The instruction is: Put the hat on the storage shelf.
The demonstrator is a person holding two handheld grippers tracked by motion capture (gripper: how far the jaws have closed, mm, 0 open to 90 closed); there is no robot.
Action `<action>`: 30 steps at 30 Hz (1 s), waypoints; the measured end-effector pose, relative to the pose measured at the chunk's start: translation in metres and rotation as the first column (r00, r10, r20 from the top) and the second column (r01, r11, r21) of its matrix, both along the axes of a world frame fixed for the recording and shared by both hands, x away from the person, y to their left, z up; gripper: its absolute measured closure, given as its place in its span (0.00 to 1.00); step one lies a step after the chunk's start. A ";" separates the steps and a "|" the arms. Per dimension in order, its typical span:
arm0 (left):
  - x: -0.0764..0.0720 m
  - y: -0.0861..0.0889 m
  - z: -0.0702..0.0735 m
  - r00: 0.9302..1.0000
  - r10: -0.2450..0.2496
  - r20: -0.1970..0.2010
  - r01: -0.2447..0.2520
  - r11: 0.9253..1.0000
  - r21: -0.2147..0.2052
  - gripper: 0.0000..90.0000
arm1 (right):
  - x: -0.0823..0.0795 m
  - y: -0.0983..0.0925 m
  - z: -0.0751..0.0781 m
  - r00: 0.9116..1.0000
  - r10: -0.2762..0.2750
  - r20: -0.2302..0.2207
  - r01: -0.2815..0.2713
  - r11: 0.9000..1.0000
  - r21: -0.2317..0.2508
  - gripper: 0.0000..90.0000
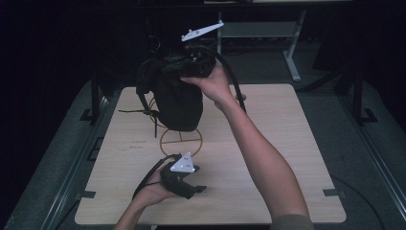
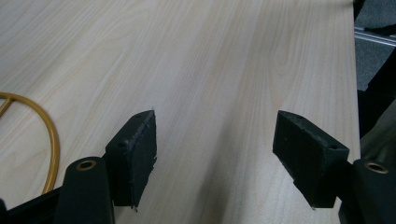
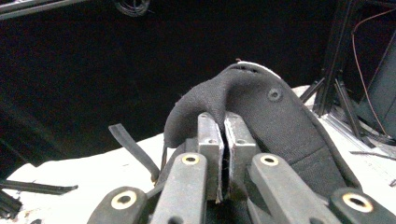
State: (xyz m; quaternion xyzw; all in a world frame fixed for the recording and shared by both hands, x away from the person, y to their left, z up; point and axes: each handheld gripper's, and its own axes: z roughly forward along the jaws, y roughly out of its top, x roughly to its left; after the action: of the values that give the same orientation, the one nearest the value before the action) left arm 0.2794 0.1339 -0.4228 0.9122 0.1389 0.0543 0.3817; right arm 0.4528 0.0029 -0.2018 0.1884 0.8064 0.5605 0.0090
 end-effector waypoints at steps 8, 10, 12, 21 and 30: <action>-0.001 0.000 0.000 1.000 0.004 -0.001 -0.004 1.000 -0.014 0.34 | 0.003 0.016 -0.008 0.999 -0.046 0.004 0.046 0.998 -0.050 0.69; 0.000 0.000 0.000 1.000 0.001 0.002 -0.001 1.000 -0.008 0.34 | 0.003 0.014 -0.010 0.999 -0.043 0.002 0.043 0.997 -0.069 0.65; 0.000 0.000 0.000 1.000 0.006 0.002 -0.006 1.000 -0.010 0.34 | 0.002 0.011 -0.014 0.999 -0.037 -0.002 0.037 0.997 -0.069 0.64; -0.001 0.003 -0.001 1.000 0.019 0.007 -0.019 1.000 -0.007 0.34 | 0.001 -0.007 -0.026 0.998 -0.054 -0.021 0.052 0.996 -0.072 0.55; -0.001 0.005 0.000 1.000 0.025 0.008 -0.025 1.000 -0.010 0.33 | -0.003 -0.026 -0.027 0.997 -0.067 -0.026 0.065 0.994 -0.083 0.46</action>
State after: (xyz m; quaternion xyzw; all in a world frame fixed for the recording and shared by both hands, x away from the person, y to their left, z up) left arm 0.2787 0.1390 -0.4230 0.9083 0.1493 0.0621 0.3859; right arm 0.4496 -0.0234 -0.2292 0.2226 0.8220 0.5236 0.0234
